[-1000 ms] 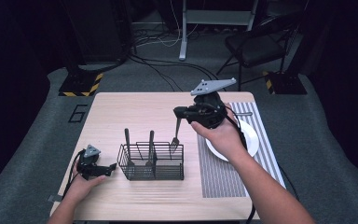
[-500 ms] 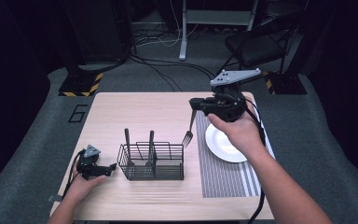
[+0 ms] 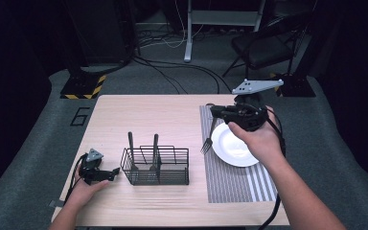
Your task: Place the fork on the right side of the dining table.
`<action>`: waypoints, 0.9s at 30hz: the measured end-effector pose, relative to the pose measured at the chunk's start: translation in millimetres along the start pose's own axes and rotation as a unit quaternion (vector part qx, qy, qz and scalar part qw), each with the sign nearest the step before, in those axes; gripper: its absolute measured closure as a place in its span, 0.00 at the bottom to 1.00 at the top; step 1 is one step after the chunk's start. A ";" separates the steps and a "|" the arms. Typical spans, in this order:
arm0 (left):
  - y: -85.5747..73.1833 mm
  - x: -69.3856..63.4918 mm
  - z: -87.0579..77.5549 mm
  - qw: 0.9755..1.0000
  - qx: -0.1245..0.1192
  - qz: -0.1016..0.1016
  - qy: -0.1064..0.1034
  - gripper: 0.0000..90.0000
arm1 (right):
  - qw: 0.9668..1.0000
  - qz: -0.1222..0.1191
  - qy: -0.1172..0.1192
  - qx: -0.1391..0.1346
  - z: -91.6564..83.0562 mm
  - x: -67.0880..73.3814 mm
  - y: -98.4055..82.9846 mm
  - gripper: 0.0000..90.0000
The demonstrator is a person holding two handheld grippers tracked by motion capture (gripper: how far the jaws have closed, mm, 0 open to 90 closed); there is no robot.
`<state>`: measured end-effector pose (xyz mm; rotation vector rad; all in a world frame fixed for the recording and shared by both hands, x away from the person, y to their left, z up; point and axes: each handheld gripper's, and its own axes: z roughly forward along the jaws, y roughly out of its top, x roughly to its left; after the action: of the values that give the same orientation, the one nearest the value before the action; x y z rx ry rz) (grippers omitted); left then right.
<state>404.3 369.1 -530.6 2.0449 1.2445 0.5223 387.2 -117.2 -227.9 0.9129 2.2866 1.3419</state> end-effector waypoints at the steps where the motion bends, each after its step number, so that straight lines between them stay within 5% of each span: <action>1: 0.0 -0.1 0.0 1.000 0.000 0.000 0.000 0.03 | 1.000 -0.001 -0.001 0.000 0.9 -0.9 -2.0 0.96; 27: 0.0 -0.1 -0.1 1.000 0.001 0.000 0.000 0.03 | 0.998 0.023 -0.043 0.025 25.7 -13.4 -81.1 0.96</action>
<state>404.2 369.1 -530.6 2.0454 1.2458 0.5203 382.9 -137.7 -311.4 1.0251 2.2565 1.2431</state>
